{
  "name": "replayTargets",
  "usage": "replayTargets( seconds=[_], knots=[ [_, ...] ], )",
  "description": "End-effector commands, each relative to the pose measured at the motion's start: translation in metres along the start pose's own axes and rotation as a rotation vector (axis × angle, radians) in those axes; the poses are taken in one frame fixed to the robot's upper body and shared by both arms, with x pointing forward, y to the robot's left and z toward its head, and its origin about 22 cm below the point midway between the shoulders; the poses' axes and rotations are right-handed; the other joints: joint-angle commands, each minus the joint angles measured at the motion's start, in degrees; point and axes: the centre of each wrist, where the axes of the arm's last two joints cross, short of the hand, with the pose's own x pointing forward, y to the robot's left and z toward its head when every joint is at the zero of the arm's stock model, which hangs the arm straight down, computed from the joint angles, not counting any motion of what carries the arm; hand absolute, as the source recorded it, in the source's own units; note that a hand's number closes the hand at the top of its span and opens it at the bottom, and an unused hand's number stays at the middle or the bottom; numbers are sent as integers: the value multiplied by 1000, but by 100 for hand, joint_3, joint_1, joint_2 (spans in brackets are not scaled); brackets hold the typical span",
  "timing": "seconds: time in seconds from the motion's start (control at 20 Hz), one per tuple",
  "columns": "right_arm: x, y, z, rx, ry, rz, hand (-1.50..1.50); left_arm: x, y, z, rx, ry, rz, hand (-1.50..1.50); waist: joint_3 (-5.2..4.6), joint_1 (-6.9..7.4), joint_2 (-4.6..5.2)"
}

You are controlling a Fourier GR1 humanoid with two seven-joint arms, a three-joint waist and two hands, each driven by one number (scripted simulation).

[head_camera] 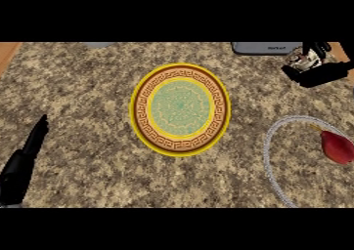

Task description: Pick the cupcake from the placemat and place it in the plate

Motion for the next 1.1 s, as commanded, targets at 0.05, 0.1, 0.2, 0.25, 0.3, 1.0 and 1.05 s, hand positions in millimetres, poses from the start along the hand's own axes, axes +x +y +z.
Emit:
replayTargets(
  seconds=[0.05,0.1,0.2,0.25,0.3,1.0,1.05],
  knots=[
    [44,19,-15,38,-56,-87,150,2,-4,-15,10,-10,-7,0,-1,-19,14],
    [66,15,-27,35,-56,-84,150,-2,5,-1,4,-7,-16,0,-1,8,4],
    [89,28,-27,44,-54,-103,150,8,4,0,15,-2,-8,0,1,1,-6],
    [91,47,-44,68,-32,-108,150,8,2,-9,4,-7,-4,0,1,49,21],
    [102,59,-53,79,-23,-122,150,-6,2,-3,5,-20,2,0,-2,68,26],
    [152,179,-99,314,69,-98,150,10,5,-14,-6,-34,3,0,3,140,57],
    [136,190,-89,331,63,-105,150,-3,-14,-5,-6,-18,10,0,2,117,57]
  ],
)
